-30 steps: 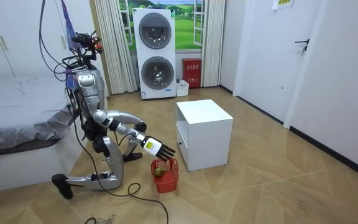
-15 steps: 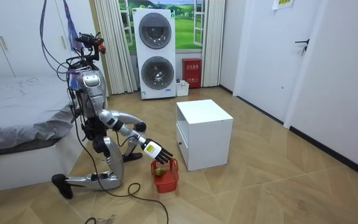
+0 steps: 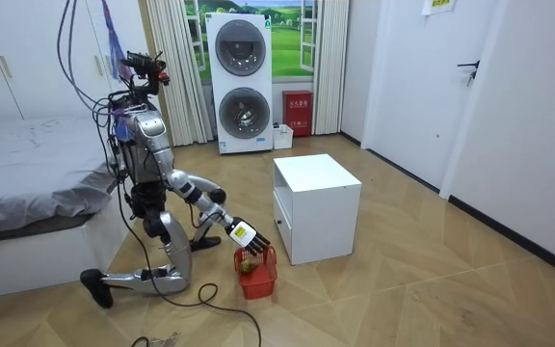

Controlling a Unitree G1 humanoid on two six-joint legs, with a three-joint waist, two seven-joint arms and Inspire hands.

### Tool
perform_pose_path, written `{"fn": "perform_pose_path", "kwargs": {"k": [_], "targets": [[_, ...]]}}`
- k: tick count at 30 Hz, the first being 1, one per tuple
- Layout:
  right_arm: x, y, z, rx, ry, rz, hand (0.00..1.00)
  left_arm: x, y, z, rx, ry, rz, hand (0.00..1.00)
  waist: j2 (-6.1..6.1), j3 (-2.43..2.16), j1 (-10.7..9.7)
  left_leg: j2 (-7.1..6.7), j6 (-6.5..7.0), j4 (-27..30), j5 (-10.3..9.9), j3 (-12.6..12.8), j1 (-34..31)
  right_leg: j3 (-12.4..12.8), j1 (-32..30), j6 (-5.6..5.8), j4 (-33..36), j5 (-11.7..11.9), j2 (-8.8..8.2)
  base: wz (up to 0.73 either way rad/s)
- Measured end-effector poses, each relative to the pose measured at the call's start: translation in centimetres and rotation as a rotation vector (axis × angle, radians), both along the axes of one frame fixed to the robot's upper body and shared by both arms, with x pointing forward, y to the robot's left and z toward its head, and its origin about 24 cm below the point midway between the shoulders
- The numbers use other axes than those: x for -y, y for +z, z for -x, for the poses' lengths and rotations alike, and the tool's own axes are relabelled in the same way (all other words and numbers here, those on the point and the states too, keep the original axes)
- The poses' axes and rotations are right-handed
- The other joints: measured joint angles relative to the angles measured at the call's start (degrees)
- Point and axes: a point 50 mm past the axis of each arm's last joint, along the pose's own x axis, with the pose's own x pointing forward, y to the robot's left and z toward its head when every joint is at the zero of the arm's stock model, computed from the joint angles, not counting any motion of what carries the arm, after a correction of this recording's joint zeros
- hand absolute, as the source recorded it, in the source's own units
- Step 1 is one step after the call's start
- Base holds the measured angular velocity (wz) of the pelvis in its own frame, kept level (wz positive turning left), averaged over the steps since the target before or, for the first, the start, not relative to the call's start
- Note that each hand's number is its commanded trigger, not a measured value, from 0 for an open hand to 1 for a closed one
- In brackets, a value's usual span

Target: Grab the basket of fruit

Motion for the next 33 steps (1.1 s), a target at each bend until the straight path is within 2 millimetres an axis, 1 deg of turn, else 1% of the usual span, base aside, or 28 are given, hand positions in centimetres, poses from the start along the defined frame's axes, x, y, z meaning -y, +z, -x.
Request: {"fn": "perform_pose_path", "kwargs": {"k": [4,5,6,7,10,12,15,18,24,28,32,33], "targets": [[0.4,0.0,0.0,-0.011,-0.007,-0.013,0.0,-0.3,0.1,0.1,-0.004,0.001,-0.004,0.0,0.38,0.02,0.37,-0.23,0.02,-0.12,0.03,0.12,-0.18,-0.23,-0.13,0.06,-0.11,-0.03,-0.18,0.03],[0.5,-0.1,0.2,-0.014,-0.022,-0.028,0.0,-0.3,0.1,0.0,-0.003,0.0,-0.001,0.0,0.41,0.0,0.37,-0.74,-0.04,-0.33,0.18,0.26,-0.22,-0.4,-0.1,0.15,-0.14,-0.08,-0.51,0.11],[0.6,-0.3,0.4,-0.025,-0.032,-0.037,0.0,-0.3,0.1,-0.1,-0.001,-0.002,0.002,0.0,0.36,0.02,0.37,-0.86,0.08,-0.68,0.42,0.65,-0.22,-0.54,-0.12,0.2,-0.15,-0.13,-1.0,0.11],[0.6,-0.4,0.6,-0.031,-0.036,-0.041,0.0,-0.3,0.1,-0.1,-0.002,-0.003,0.005,0.0,0.42,0.03,0.47,-0.86,0.15,-0.79,0.5,0.74,-0.22,-0.57,-0.15,0.23,-0.15,-0.14,-1.14,0.07],[0.6,-1.1,1.4,-0.071,-0.043,-0.073,0.0,-0.2,0.0,0.2,-0.016,-0.003,0.016,0.0,0.66,0.0,0.76,-0.93,0.09,-0.91,0.58,0.84,-0.26,-0.56,-0.23,0.08,-0.15,-0.25,-1.26,0.0],[0.9,-1.8,2.4,-0.111,-0.068,-0.109,0.0,-0.2,0.0,0.3,-0.022,-0.002,0.02,0.0,0.78,-0.02,1.16,-0.91,0.09,-0.9,0.58,0.85,-0.34,-0.69,-0.23,0.09,-0.18,-0.25,-1.2,0.0],[1.5,-2.2,3.6,-0.14,-0.113,-0.151,0.0,-0.1,0.0,0.5,-0.03,-0.004,0.032,0.0,0.9,-0.02,1.64,-0.87,0.09,-0.89,0.6,0.85,-0.35,-0.69,-0.28,0.14,-0.13,-0.27,-1.18,0.0],[1.8,-2.5,4.2,-0.163,-0.133,-0.186,0.0,-0.1,-0.1,0.6,-0.039,-0.009,0.051,0.0,1.13,-0.03,1.7,-0.85,0.1,-0.92,0.69,0.86,-0.39,-0.78,-0.31,0.15,-0.08,-0.27,-1.14,0.0],[1.7,-2.7,4.5,-0.173,-0.131,-0.229,0.0,0.1,-0.1,0.6,-0.043,-0.013,0.075,0.0,1.48,-0.15,1.84,-0.73,0.08,-0.93,0.71,0.88,-0.96,-0.66,-1.05,0.17,0.03,-0.26,-1.13,0.0],[1.7,-2.7,4.5,-0.177,-0.117,-0.238,0.0,0.1,-0.1,0.6,-0.046,-0.014,0.086,0.0,1.81,-0.02,2.12,-0.73,0.08,-0.94,0.71,0.88,-1.08,-0.72,-1.17,0.21,0.0,-0.25,-1.11,0.0],[1.8,-2.7,4.6,-0.178,-0.105,-0.25,0.0,0.1,-0.1,0.6,-0.048,-0.014,0.098,0.0,2.11,-0.1,3.24,-0.79,-0.07,-1.06,0.79,0.85,-1.06,-0.76,-1.17,0.32,0.02,-0.19,-1.06,0.0],[1.8,-2.7,4.6,-0.178,-0.101,-0.251,0.0,0.1,-0.1,0.6,-0.049,-0.015,0.101,0.0,1.87,0.04,3.54,-0.81,-0.1,-1.11,0.84,0.84,-1.06,-0.81,-1.17,0.31,0.02,-0.2,-1.05,0.0]]}}
